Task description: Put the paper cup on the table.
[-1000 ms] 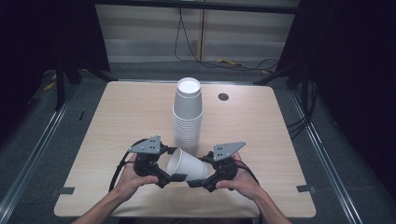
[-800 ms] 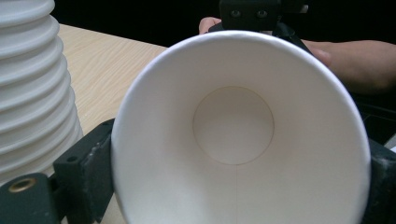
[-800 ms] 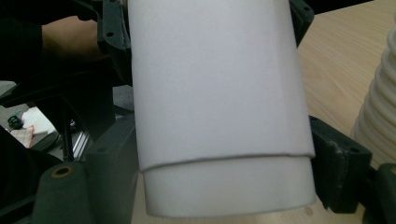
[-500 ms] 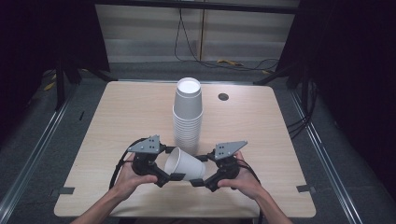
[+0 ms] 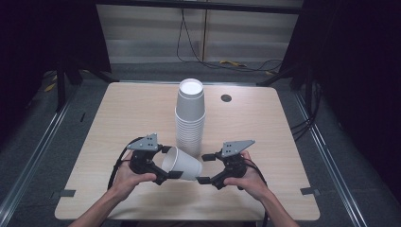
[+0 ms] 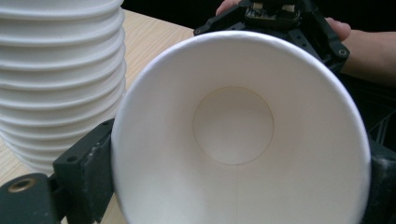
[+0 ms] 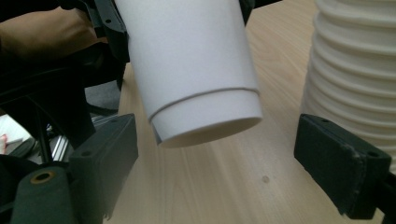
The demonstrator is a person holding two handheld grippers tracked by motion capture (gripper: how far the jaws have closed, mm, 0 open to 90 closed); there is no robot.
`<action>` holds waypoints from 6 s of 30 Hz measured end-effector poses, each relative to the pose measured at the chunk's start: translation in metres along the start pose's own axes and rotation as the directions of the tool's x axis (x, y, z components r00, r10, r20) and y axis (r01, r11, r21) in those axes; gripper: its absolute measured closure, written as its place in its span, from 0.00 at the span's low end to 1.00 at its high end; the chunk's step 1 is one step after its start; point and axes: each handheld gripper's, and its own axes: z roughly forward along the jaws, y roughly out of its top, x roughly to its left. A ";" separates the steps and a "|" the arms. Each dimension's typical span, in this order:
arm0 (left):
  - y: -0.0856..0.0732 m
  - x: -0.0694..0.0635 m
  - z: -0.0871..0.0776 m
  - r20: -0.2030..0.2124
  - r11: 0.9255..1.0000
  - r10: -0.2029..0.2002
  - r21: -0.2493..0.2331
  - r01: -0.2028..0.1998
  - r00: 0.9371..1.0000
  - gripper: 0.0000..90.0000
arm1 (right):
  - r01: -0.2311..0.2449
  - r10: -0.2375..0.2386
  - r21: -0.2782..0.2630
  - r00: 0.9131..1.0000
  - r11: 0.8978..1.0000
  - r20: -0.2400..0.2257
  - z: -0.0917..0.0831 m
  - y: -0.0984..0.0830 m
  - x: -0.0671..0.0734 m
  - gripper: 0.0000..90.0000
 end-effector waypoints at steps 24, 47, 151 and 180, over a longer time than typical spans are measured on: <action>0.001 0.003 -0.026 -0.095 0.996 -0.004 0.092 0.013 0.996 0.09 | -0.064 0.081 -0.100 0.981 0.993 0.175 -0.024 0.003 -0.008 0.16; -0.003 0.017 -0.048 -0.218 0.975 0.009 0.218 0.040 0.976 0.09 | -0.060 0.083 -0.099 0.966 0.993 0.245 -0.038 0.005 -0.008 0.16; -0.009 0.127 -0.027 -0.547 0.864 -0.031 0.406 0.298 0.837 0.16 | -0.090 0.122 -0.128 0.954 0.988 0.273 -0.039 -0.013 -0.010 0.16; -0.044 0.114 -0.044 -0.586 0.871 -0.050 0.371 0.323 0.809 0.18 | -0.091 0.123 -0.125 0.952 0.988 0.280 -0.041 -0.014 -0.010 0.16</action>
